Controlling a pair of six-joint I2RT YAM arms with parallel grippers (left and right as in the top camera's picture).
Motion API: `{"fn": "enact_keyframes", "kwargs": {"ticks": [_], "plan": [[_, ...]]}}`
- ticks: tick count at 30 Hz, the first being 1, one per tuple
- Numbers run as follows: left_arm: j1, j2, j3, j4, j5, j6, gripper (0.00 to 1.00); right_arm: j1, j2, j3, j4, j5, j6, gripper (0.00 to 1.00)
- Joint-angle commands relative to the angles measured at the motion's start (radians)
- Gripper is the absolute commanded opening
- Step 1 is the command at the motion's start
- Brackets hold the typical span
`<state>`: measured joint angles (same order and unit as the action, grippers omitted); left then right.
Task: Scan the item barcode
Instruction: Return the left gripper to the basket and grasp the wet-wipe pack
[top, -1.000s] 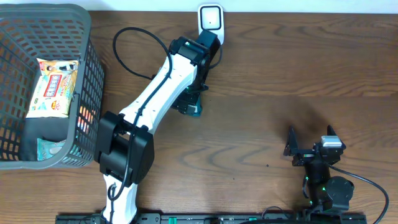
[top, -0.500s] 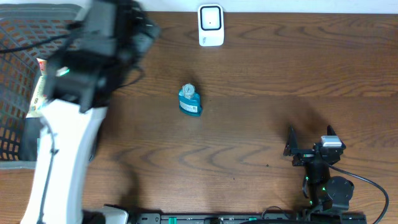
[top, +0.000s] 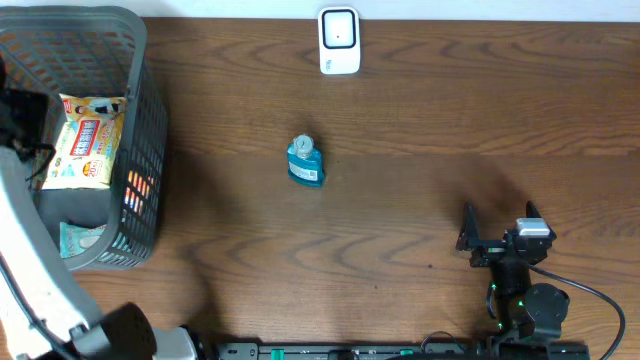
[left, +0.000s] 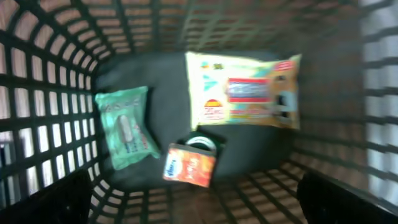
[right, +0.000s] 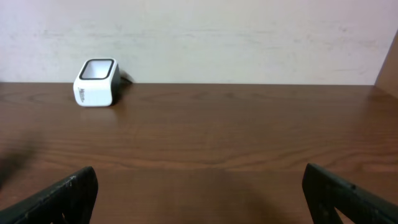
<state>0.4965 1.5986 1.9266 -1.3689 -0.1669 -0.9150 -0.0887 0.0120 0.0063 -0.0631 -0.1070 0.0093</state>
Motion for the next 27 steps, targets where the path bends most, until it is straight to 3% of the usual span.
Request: {"fn": "enact_keyframes", "kwargs": {"ticks": [1, 14, 19, 23, 27], "plan": [[0.053, 0.098, -0.083, 0.020, 0.061, 0.016, 0.98, 0.005, -0.005, -0.001, -0.003, 0.003, -0.014, 0.99], [0.098, 0.403, -0.174, 0.146, 0.134, 0.096, 0.98, 0.005, -0.005, -0.001, -0.003, 0.003, -0.014, 0.99], [0.098, 0.409, -0.341, 0.350, 0.151, 0.096, 0.98, 0.005, -0.005, -0.001, -0.003, 0.003, -0.015, 0.99], [0.098, 0.410, -0.492, 0.611, 0.312, 0.130, 0.97, 0.005, -0.005, -0.001, -0.003, 0.003, -0.014, 0.99], [0.098, 0.410, -0.593, 0.790, 0.336, 0.130, 0.98, 0.005, -0.005, -0.001, -0.003, 0.003, -0.014, 0.99]]}}
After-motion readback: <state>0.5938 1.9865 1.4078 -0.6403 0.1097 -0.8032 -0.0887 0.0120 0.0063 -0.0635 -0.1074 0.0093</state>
